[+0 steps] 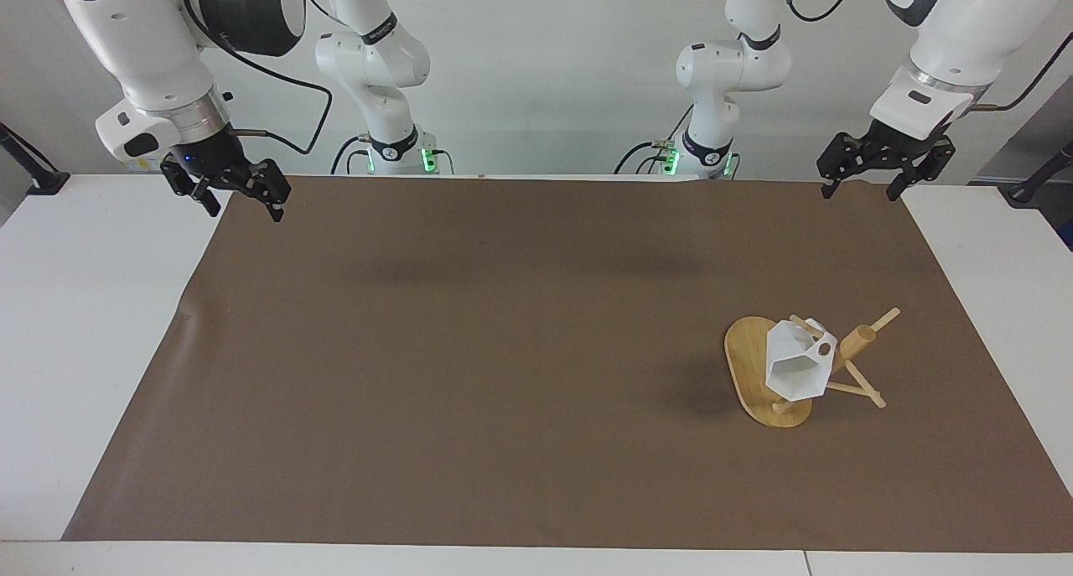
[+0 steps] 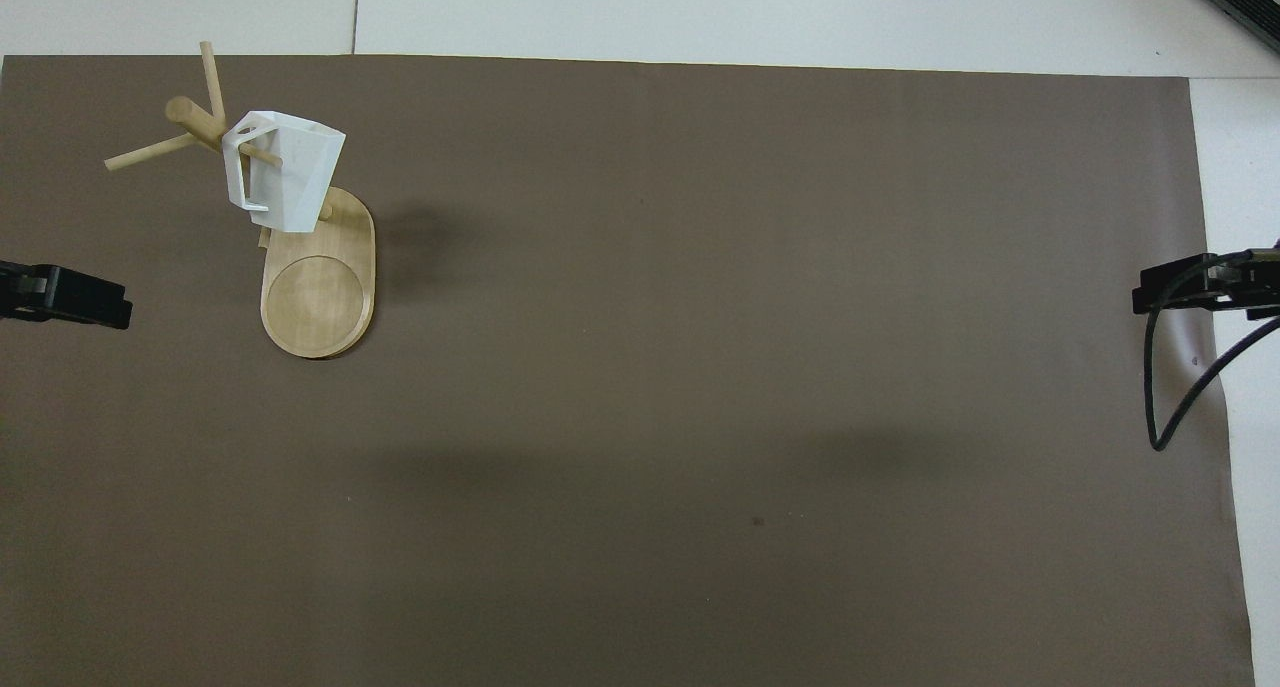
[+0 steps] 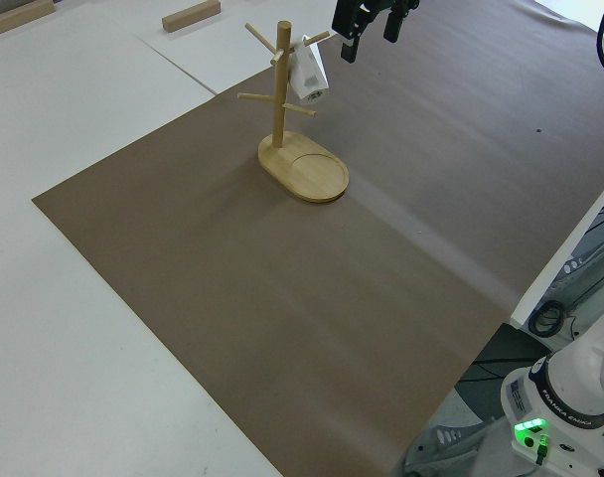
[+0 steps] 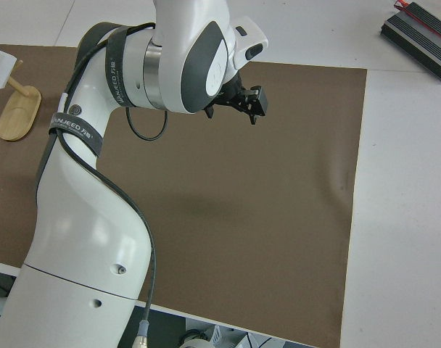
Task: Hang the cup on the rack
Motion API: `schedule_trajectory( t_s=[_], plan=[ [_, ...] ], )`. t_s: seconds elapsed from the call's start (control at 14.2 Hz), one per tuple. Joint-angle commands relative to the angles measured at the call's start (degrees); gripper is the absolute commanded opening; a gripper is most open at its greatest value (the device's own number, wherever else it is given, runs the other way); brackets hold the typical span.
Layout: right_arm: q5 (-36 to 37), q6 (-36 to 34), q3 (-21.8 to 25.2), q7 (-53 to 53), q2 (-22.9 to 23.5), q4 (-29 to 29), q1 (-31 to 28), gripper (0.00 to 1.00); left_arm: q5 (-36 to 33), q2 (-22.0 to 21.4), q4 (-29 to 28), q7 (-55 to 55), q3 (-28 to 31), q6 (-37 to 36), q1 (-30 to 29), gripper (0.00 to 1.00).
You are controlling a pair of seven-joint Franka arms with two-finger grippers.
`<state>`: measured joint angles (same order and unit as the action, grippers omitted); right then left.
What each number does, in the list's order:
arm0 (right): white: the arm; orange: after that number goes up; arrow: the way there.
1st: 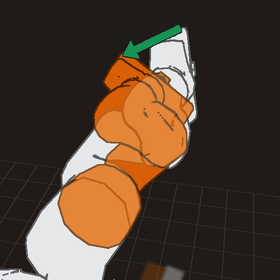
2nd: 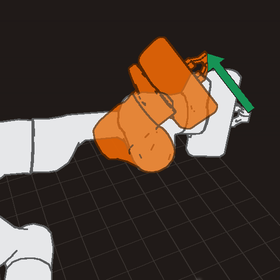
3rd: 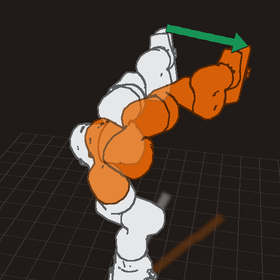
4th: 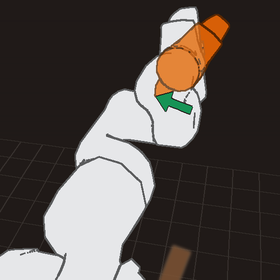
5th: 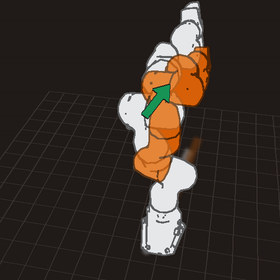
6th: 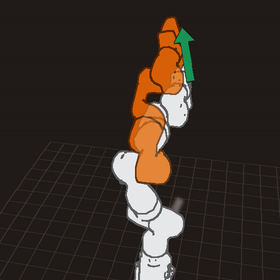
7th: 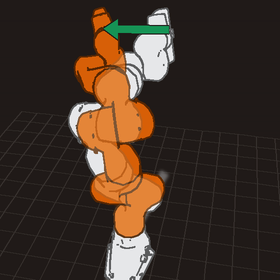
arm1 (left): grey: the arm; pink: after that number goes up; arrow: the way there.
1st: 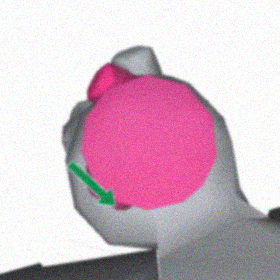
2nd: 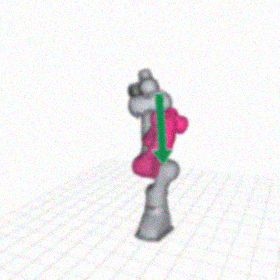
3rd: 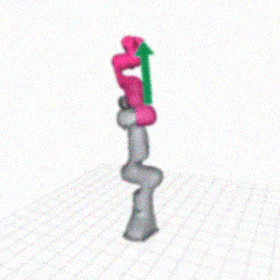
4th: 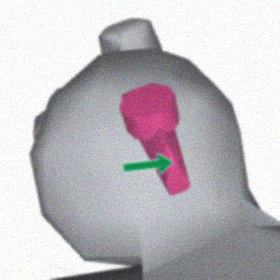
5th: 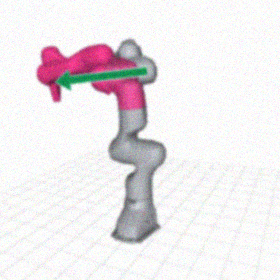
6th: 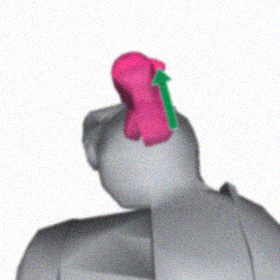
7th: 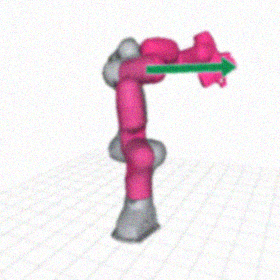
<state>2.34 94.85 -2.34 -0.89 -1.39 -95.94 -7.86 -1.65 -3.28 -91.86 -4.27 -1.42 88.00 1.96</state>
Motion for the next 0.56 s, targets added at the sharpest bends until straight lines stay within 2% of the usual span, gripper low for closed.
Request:
schedule_trajectory(
  t_s=[0.0, 0.49],
  plan=[
    [-1.11, -0.19, -0.12, -1.22, -0.64, -0.74, -0.49, 1.0, -0.81, -1.65, -2.45, -0.21, -0.08, 1.99, -0.47, 1.0],
    [-1.11, -0.19, -0.12, -1.22, -0.64, -0.74, -0.4, 1.0, -0.54, -1.65, -2.54, -0.21, -0.08, 3.32, -0.82, 1.0]
  ],
)
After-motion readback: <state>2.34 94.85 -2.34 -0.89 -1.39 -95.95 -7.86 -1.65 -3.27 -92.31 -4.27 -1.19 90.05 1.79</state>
